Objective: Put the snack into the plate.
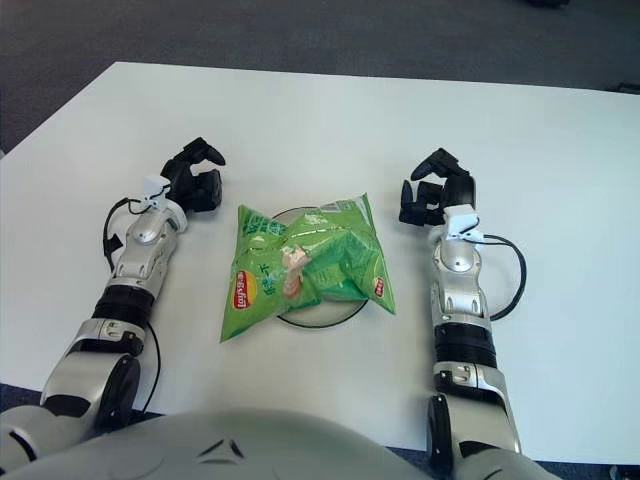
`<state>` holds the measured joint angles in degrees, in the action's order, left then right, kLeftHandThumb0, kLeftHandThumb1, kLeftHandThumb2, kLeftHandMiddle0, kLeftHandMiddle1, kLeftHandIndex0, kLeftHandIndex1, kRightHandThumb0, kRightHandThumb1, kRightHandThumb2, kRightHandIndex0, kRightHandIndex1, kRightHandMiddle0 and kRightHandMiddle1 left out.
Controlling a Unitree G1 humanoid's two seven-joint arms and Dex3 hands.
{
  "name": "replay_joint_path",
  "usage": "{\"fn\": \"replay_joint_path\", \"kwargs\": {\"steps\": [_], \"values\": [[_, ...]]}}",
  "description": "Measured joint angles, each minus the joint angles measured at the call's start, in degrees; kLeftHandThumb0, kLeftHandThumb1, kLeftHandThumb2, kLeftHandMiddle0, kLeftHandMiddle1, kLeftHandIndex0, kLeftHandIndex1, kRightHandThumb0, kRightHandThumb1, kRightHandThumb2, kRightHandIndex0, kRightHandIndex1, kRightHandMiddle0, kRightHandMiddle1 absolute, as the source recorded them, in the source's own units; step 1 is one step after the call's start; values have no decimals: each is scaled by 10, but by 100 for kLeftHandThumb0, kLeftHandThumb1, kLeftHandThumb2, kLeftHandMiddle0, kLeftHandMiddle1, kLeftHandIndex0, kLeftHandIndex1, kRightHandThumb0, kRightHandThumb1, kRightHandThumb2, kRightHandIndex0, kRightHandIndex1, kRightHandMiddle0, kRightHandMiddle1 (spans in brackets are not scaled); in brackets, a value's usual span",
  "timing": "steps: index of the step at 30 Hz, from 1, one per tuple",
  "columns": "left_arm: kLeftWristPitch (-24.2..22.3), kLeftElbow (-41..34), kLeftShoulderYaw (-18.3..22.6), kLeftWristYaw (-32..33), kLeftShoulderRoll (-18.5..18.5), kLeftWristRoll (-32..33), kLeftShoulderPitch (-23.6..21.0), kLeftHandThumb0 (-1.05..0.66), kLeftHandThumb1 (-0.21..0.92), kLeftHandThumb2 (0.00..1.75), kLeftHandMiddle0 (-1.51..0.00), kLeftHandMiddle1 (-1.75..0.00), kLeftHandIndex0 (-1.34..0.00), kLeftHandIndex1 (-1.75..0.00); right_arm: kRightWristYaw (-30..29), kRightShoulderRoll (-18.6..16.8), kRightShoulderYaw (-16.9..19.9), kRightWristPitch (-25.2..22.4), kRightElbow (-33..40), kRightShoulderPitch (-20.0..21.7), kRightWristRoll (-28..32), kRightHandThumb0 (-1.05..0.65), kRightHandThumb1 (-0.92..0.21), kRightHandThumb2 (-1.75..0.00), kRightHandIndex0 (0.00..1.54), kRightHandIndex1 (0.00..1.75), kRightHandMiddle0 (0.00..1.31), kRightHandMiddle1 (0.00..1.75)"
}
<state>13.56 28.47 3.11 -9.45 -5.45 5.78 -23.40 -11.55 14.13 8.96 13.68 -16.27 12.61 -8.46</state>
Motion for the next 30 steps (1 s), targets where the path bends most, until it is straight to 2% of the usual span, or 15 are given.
{"fn": "replay_joint_path", "kwargs": {"steps": [4,9,16,30], "values": [[-4,-5,-1,0,0,0,1,-45,41,120,-117,-175,-54,-175,-11,12,-20,-5,8,-6,-41,-53,-21,-145,139,175,71,175],[-6,-11,-1,0,1,0,3,-45,42,119,-117,-175,-53,-175,-14,18,-32,-23,24,-16,-64,-53,-21,-145,139,175,70,175],[-6,-13,-1,-1,0,0,5,-44,43,118,-117,-175,-52,-175,-11,21,-38,-56,43,-27,-63,-52,-21,-145,139,175,70,175],[-7,-17,-1,-3,1,1,8,-45,41,120,-116,-175,-54,-175,3,26,-44,-68,46,-28,-63,-53,-20,-146,140,175,72,175]]}}
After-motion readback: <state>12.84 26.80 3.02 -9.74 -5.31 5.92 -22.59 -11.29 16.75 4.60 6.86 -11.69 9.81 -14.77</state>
